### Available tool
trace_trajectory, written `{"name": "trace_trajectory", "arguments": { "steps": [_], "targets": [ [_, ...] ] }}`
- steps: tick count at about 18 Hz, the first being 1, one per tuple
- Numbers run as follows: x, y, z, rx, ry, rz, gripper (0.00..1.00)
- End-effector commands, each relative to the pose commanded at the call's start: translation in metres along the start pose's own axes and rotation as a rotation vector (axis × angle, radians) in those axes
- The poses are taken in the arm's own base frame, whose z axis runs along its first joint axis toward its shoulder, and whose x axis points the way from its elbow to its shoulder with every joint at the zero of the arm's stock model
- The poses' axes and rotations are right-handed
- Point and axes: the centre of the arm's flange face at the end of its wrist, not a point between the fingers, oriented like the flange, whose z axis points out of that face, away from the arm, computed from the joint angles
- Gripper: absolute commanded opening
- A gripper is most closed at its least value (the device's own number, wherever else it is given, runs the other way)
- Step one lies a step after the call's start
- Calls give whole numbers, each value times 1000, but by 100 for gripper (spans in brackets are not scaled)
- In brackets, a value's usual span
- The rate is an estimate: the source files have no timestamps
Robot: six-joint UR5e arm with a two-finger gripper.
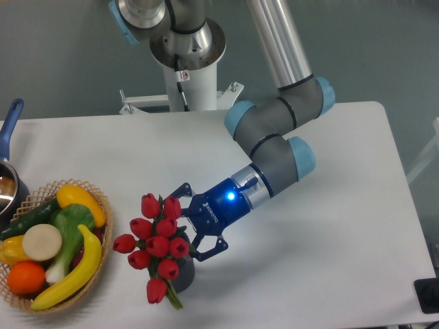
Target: Insert the flowers into the vase
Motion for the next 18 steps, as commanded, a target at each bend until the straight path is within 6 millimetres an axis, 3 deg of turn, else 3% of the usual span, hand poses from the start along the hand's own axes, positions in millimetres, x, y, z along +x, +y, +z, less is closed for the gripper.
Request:
{"name": "trace_trajectory", "arguments": {
  "steps": [6,7,9,13,16,18],
  "targets": [
    [0,1,-11,-11,-20,38,100],
    [4,8,-14,-10,-25,40,100],
    [15,3,-26,-12,-43,94,100],
    [22,8,-46,-185,-102,136,100],
    [30,-13,-51,-238,-124,183,100],
    [35,-32,-69,-318,-170,244,100]
  ]
}}
